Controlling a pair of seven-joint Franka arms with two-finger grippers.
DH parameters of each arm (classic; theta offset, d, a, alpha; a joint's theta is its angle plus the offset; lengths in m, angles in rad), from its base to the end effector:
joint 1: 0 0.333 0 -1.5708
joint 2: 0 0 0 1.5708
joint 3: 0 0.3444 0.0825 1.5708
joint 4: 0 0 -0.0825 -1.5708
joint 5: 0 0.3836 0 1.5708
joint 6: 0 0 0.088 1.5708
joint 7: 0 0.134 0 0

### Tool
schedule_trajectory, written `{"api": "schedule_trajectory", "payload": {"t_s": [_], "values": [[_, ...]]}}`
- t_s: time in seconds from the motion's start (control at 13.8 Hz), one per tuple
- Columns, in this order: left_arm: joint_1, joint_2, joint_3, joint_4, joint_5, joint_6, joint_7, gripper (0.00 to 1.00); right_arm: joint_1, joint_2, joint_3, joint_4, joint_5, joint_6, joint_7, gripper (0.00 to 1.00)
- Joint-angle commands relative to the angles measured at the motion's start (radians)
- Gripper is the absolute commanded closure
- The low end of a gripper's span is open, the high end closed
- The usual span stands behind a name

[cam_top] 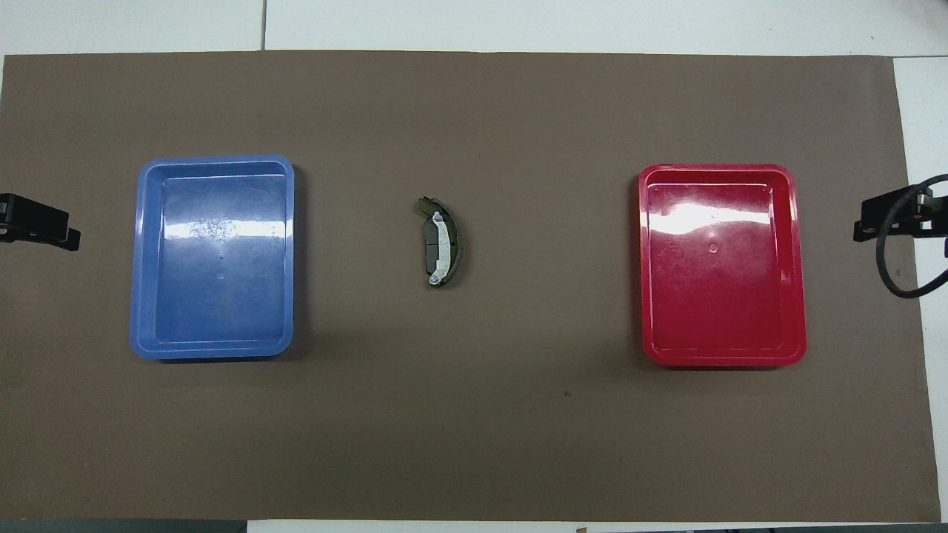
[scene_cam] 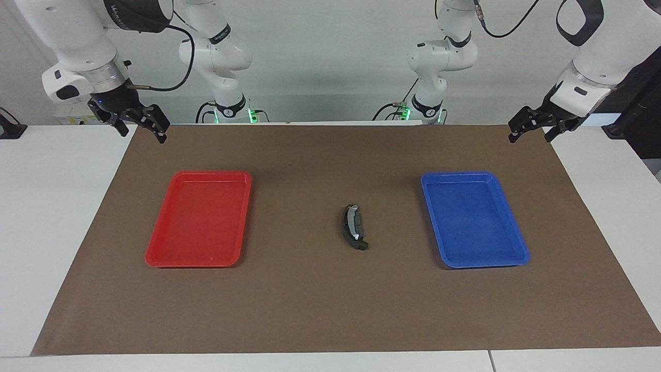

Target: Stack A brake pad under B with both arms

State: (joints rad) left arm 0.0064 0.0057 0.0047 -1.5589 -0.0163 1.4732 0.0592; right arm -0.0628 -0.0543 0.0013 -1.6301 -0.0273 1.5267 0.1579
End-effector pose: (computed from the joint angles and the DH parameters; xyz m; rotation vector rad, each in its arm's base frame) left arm 0.5429 0.0037 0.6203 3.1180 -0.0763 -0.1417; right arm 0.5278 -0.0362 0.6238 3.0922 -0.3414 -0.0743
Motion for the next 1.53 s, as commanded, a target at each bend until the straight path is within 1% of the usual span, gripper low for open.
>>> {"api": "schedule_trajectory", "payload": {"t_s": [0.0, 0.15, 0.22, 0.44, 0.58, 0.73, 1.09, 1.45], "values": [[-0.002, -0.021, 0.003, -0.029, 0.015, 0.018, 0.005, 0.00, -0.009, 0.011, 0.011, 0.028, 0.003, -0.023, -0.018, 0.00], [-0.002, -0.021, 0.003, -0.029, 0.015, 0.018, 0.005, 0.00, -0.009, 0.036, 0.012, 0.094, 0.006, -0.092, -0.021, 0.00], [-0.002, -0.021, 0.003, -0.029, 0.015, 0.018, 0.005, 0.00, -0.002, 0.040, 0.013, 0.099, -0.003, -0.088, -0.023, 0.00], [-0.002, -0.021, 0.003, -0.029, 0.015, 0.018, 0.005, 0.00, 0.046, 0.034, 0.013, 0.084, -0.005, -0.043, -0.008, 0.00], [-0.002, -0.021, 0.003, -0.029, 0.015, 0.018, 0.005, 0.00, 0.058, 0.022, 0.013, 0.049, -0.005, -0.013, -0.001, 0.00], [-0.002, -0.021, 0.003, -0.029, 0.015, 0.018, 0.005, 0.00, 0.084, 0.013, 0.013, 0.033, -0.005, -0.011, -0.003, 0.00], [-0.002, -0.021, 0.003, -0.029, 0.015, 0.018, 0.005, 0.00, 0.074, 0.016, 0.003, 0.044, -0.006, -0.043, -0.063, 0.00], [-0.002, -0.021, 0.003, -0.029, 0.015, 0.018, 0.005, 0.00, 0.074, 0.017, 0.000, 0.049, -0.011, -0.049, -0.063, 0.00]]}}
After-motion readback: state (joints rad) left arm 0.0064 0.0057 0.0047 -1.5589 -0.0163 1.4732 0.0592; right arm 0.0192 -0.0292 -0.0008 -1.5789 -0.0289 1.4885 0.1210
